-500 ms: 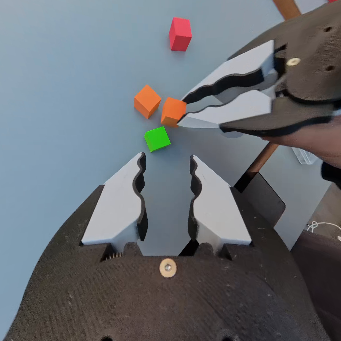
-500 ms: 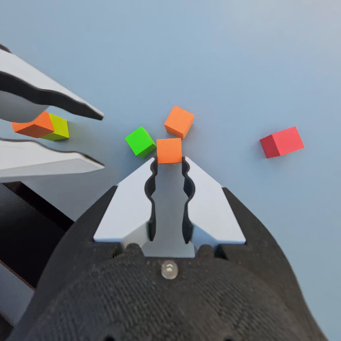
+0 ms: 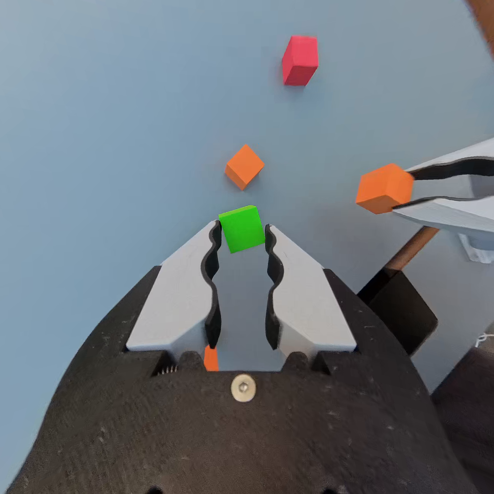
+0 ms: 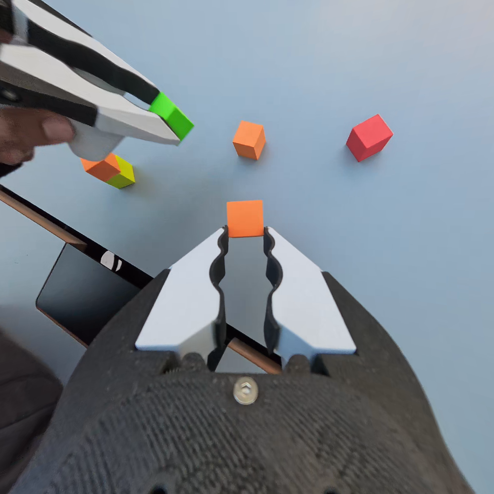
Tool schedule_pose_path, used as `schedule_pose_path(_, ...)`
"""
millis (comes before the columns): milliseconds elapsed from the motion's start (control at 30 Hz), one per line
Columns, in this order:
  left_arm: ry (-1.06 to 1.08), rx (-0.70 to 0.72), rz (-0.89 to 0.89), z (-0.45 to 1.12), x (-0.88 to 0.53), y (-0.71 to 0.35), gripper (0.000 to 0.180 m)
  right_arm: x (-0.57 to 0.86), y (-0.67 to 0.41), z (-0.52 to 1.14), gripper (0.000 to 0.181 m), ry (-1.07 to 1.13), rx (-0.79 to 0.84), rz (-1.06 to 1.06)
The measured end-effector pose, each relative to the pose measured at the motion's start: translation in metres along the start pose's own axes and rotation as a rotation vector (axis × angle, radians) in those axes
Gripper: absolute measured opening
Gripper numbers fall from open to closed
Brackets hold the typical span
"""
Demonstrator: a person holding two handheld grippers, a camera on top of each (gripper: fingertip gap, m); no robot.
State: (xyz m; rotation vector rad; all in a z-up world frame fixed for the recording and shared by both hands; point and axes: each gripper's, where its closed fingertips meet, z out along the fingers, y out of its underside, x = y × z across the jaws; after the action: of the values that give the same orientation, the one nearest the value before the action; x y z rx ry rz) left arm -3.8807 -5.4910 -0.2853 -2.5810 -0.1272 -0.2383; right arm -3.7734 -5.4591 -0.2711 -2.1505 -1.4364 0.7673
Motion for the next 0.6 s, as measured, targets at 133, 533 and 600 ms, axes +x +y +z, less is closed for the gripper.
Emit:
schedule_pose_path(133,0.047,0.141,-0.028,-0.067,-0.024,0.007,0.030,-0.020,-0.008,0.008,0.024,-0.036,0.001,-0.044)
schedule_pose_path(533,0.081,0.107,-0.013,-0.082,-0.030,0.087,0.030,-0.094,-0.013,0.028,0.024,-0.127,-0.030,-0.168)
schedule_pose_path(600,0.086,0.107,-0.004,-0.076,-0.028,0.088,0.030,-0.099,-0.014,0.026,0.024,-0.121,-0.028,-0.179)
